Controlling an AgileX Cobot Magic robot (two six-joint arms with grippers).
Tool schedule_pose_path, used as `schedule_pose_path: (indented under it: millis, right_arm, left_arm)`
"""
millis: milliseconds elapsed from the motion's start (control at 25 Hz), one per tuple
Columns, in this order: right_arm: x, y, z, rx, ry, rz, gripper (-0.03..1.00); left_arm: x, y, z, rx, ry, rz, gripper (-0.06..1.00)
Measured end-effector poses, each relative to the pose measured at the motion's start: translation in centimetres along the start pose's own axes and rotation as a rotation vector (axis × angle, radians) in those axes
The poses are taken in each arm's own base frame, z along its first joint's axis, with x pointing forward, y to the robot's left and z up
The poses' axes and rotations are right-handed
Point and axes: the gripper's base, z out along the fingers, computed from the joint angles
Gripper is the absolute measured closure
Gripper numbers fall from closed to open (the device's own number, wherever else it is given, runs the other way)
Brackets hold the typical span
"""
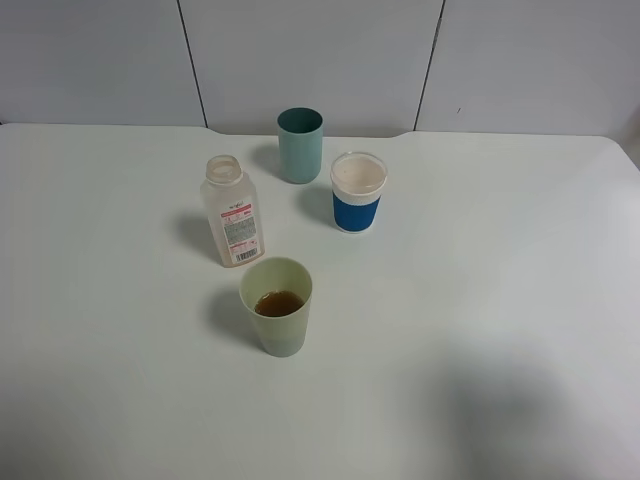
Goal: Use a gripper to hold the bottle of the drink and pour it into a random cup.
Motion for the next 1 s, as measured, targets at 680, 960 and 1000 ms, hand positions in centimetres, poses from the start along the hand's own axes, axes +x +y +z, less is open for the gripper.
schedule_pose_path:
  millis: [680,960,1000]
  right_arm:
    - [0.0,0.0,0.0,0.0,0.0,0.0,0.33]
    - [0.0,0.0,0.0,0.0,0.0,0.0,0.33]
    - [0.0,0.0,0.0,0.0,0.0,0.0,0.33]
  left_arm:
    - [0.0,-0.02,-0.01,-0.016,0.001,-0.009,-0.03]
    - [0.0,-0.02,-0.01,-0.016,0.001,-0.009,-0.03]
    - [0.0,-0.02,-0.01,-0.016,0.001,-0.009,-0.03]
